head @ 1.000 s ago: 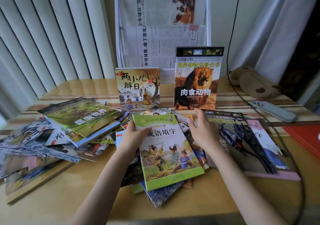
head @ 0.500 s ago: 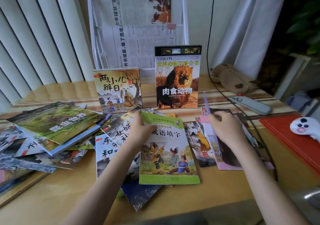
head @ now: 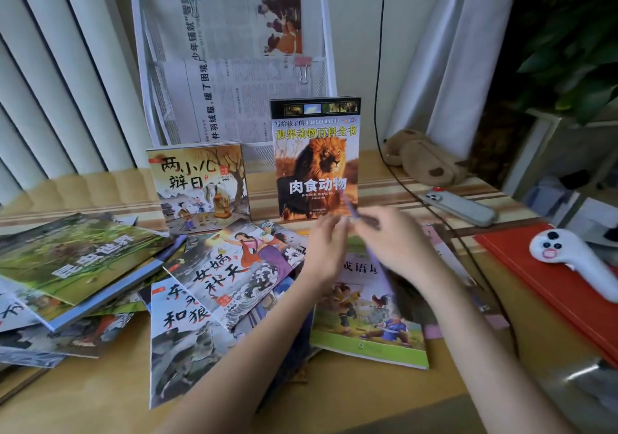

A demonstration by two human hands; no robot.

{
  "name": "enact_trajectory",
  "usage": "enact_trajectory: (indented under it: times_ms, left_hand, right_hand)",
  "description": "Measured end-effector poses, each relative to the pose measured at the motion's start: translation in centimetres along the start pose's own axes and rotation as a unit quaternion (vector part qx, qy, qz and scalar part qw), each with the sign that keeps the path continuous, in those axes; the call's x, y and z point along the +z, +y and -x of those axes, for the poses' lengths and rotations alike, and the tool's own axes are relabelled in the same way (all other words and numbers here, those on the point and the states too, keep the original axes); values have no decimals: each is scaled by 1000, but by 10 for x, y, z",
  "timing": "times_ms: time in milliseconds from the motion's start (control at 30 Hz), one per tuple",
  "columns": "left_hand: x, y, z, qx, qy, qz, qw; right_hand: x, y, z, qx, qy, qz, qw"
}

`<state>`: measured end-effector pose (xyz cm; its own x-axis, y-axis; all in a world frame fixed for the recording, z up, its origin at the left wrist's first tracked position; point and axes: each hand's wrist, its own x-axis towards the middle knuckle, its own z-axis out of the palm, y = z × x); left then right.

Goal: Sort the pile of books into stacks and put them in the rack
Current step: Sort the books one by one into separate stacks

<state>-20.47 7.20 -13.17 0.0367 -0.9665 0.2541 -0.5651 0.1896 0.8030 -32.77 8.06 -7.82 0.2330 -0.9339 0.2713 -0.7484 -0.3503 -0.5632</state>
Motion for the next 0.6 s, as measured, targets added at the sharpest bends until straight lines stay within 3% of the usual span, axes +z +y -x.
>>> enact_trajectory:
  times_ms: [67,133,200,367,500,600]
  left_hand:
    - [-9,9,-1,-45,4,117,992]
    - [-17,9,-1,-115,-16,197,973]
    - [-24,3,-5,-145,55,212,965]
    - [-60,6,-37,-32,101,322,941]
    - [-73,5,-81,126,167,118,971]
    - [-67,-20,-111,115,176,-25,977]
  right_hand:
    - [16,5,-2,3,-64,19,998]
    - [24,16,-6,33,-103,-65,992]
    - [25,30,-11,78,-64,-138,985]
    - [23,47,-36,170,20,-165,971]
    - [30,39,-84,131,167,-222,952]
    - [44,35,-119,141,245,-199,939]
